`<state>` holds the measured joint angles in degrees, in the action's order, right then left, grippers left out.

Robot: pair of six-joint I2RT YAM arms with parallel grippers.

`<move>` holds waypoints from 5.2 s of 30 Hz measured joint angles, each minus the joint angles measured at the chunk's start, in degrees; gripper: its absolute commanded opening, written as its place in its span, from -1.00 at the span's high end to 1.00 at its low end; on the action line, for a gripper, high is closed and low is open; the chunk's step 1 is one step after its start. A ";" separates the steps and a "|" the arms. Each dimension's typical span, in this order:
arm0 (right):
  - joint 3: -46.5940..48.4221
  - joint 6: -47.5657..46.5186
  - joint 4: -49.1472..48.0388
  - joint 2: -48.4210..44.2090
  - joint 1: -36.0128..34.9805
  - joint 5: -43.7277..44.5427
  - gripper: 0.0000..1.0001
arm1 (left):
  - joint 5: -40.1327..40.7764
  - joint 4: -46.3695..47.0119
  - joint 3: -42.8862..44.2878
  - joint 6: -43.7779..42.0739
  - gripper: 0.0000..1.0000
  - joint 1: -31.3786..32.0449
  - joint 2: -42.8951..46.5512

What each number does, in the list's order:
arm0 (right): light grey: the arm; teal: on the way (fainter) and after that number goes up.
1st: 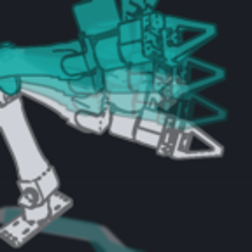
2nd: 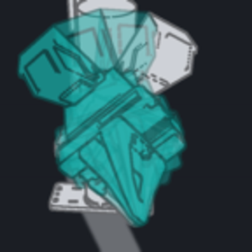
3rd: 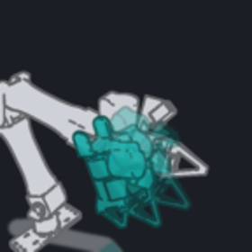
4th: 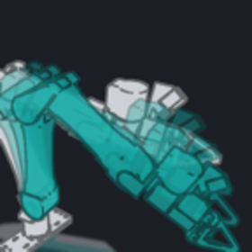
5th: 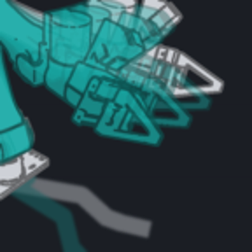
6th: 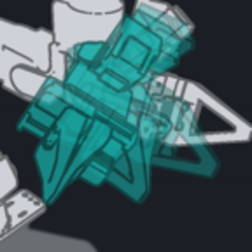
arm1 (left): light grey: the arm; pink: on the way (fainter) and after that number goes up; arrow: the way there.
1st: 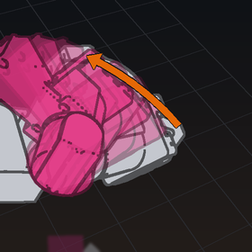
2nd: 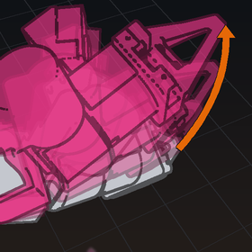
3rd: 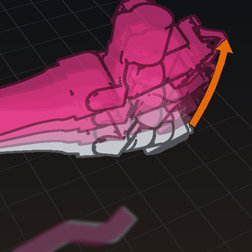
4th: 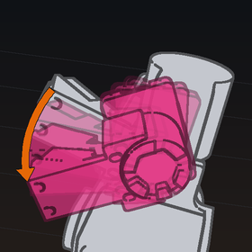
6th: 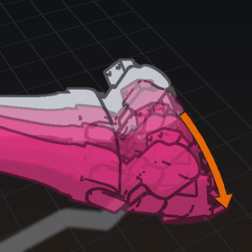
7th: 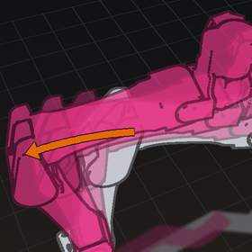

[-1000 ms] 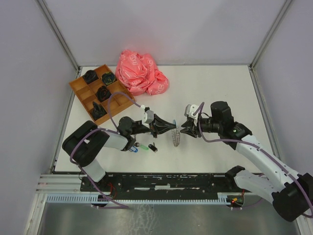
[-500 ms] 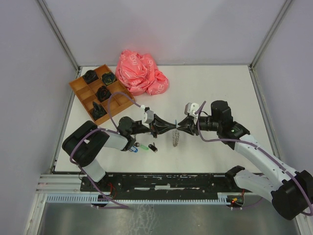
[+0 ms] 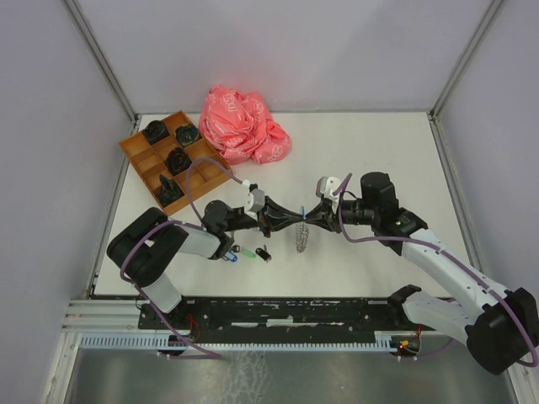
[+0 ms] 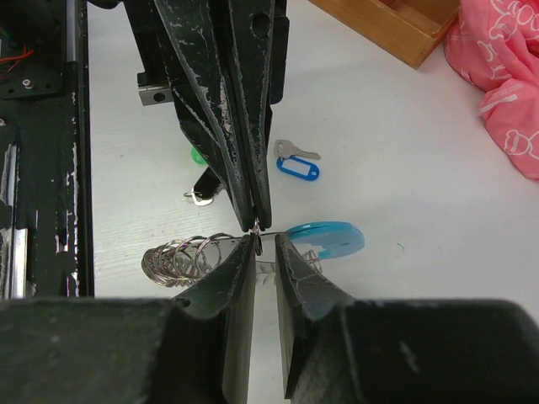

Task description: Put the keys on the keyring

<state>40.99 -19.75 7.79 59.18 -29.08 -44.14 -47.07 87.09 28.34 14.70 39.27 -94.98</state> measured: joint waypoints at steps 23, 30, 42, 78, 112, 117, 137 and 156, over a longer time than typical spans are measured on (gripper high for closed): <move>11.47 -9.66 22.05 2.84 -1.64 3.93 0.99 | -2.62 0.09 0.04 0.09 0.41 0.31 -0.07; 19.63 -16.33 34.34 7.10 -6.75 12.61 0.99 | -4.07 0.07 0.37 0.90 0.30 0.31 -1.11; 26.23 -20.31 43.36 11.74 -9.94 18.62 0.98 | -5.57 0.02 2.64 1.25 0.41 1.14 -2.60; 18.58 -20.98 36.72 3.93 -10.99 21.77 0.38 | 0.79 -15.04 1.51 -22.25 0.95 4.00 2.34; 3.13 -26.23 14.82 -6.08 -9.79 20.15 0.44 | 2.73 -16.22 -0.26 -34.49 0.95 5.20 5.79; 3.13 -26.69 14.93 -5.64 -9.73 19.69 0.43 | 3.43 -16.15 -0.37 -34.40 0.95 5.20 5.79; 3.13 -26.88 14.51 -4.85 -9.64 18.73 0.36 | 5.05 -13.14 -1.60 -31.47 0.95 5.25 5.44; 2.49 -26.77 14.67 -4.68 -9.64 20.09 0.35 | 6.60 -10.62 -2.75 -31.17 0.95 5.33 5.44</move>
<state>43.48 -46.52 22.46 54.50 -38.72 -24.05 -40.47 76.47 25.58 -16.47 44.60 -89.54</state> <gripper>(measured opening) 0.322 0.044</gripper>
